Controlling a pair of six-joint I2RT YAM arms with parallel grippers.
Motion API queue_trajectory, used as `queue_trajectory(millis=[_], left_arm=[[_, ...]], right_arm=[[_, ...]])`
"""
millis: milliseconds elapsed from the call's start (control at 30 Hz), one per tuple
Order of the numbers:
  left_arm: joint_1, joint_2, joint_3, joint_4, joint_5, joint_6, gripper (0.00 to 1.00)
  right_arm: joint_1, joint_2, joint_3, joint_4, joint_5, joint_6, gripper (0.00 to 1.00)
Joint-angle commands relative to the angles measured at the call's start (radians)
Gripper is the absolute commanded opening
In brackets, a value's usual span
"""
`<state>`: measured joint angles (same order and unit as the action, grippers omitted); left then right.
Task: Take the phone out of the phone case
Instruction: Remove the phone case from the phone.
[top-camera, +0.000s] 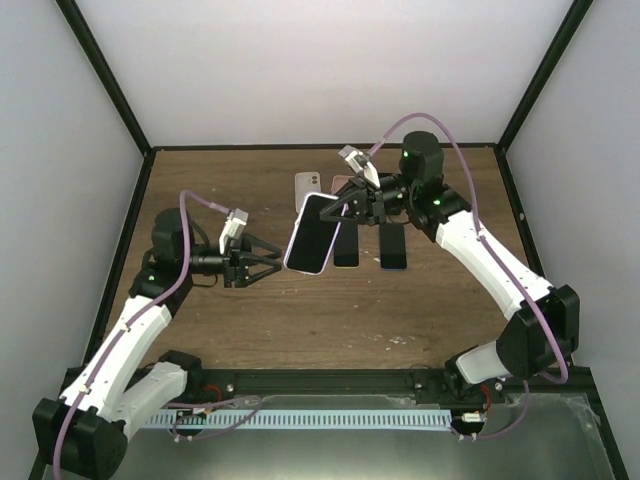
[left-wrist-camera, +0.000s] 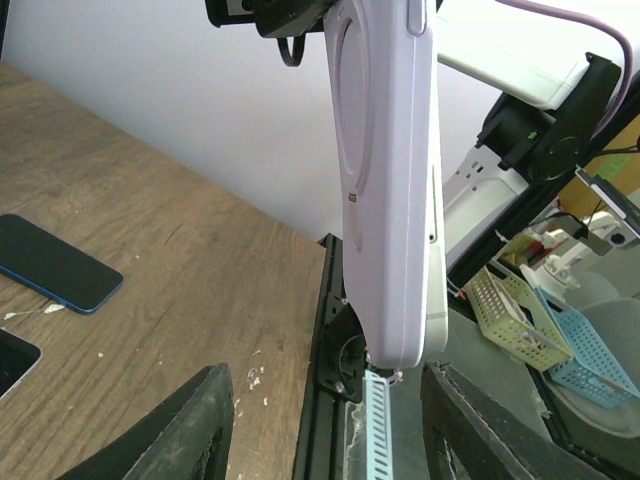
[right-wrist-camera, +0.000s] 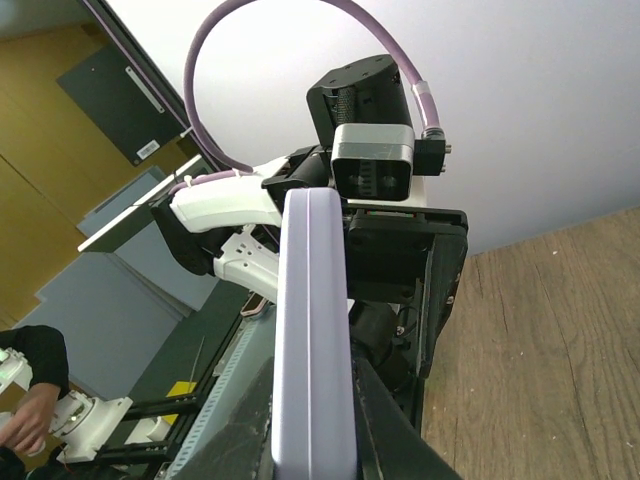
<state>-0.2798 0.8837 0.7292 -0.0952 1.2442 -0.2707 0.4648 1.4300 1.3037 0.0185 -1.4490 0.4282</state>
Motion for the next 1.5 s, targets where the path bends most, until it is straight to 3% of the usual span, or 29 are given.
queue_trajectory(millis=[0, 367, 633, 833, 1133, 1233, 1467], left_arm=[[-0.010, 0.003, 0.012, 0.029, 0.012, -0.009, 0.52], [-0.019, 0.004, 0.005, 0.028, 0.004, -0.001, 0.54], [-0.019, 0.027, 0.006, -0.026, -0.086, 0.043, 0.48], [0.006, 0.064, -0.007, -0.035, -0.120, 0.057, 0.43], [0.024, 0.120, -0.011, -0.019, -0.139, 0.047, 0.38], [0.024, 0.131, 0.010, -0.058, -0.196, 0.080, 0.33], [-0.030, 0.129, 0.069, -0.044, -0.112, 0.054, 0.30]], right_arm=[[0.016, -0.001, 0.002, 0.054, -0.003, 0.020, 0.01], [0.036, 0.018, 0.006, 0.067, 0.000, 0.024, 0.01], [0.055, 0.014, -0.004, 0.143, -0.060, 0.091, 0.01], [0.070, -0.001, -0.033, 0.303, -0.128, 0.226, 0.01], [0.089, -0.021, -0.027, 0.313, -0.154, 0.238, 0.01], [0.094, -0.023, -0.032, 0.301, -0.144, 0.227, 0.01], [0.115, 0.023, -0.001, 0.027, -0.039, -0.021, 0.01]])
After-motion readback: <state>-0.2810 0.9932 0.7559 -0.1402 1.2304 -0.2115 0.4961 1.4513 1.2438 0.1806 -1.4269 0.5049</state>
